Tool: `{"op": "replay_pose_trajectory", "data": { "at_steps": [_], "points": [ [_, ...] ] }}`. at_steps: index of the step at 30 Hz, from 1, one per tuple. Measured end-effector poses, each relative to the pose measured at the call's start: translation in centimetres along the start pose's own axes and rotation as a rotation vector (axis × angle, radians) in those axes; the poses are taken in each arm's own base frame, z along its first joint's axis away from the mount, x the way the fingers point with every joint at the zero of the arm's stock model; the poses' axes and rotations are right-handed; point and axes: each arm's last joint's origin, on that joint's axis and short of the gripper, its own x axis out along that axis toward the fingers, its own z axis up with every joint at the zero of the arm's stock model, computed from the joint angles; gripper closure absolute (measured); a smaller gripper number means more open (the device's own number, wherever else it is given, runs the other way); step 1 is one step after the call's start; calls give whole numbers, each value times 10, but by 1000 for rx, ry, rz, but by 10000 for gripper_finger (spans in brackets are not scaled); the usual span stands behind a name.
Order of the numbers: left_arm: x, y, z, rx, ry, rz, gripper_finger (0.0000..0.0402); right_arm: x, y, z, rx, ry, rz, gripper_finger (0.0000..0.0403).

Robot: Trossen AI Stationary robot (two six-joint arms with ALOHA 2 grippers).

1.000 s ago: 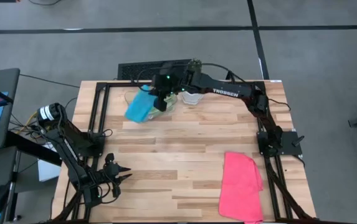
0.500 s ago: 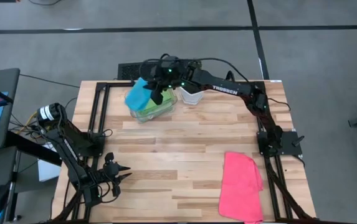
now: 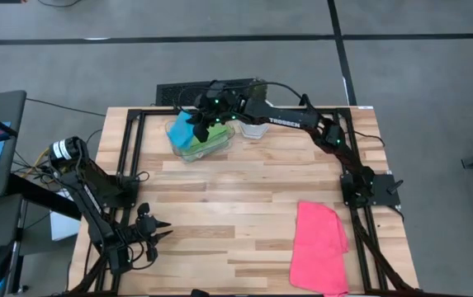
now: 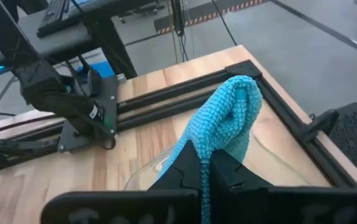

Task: Fold microfiber towels
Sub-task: Put the blue microfiber towel into the transparent bin

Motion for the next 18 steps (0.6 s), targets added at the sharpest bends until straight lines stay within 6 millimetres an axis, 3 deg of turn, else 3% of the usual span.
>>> {"op": "replay_pose_trajectory", "data": {
  "at_steps": [5, 11, 18],
  "points": [
    [-2, 3, -1, -9, 5, 13, 301, 0, -9, -4, 34, 25, -30, 383],
    [-2, 3, -1, -15, 5, 14, 301, -7, -35, -8, 104, 65, -93, 383],
    [-2, 3, -1, -25, 5, 14, 301, -10, -58, -26, 173, 159, -165, 383]
  ]
}}
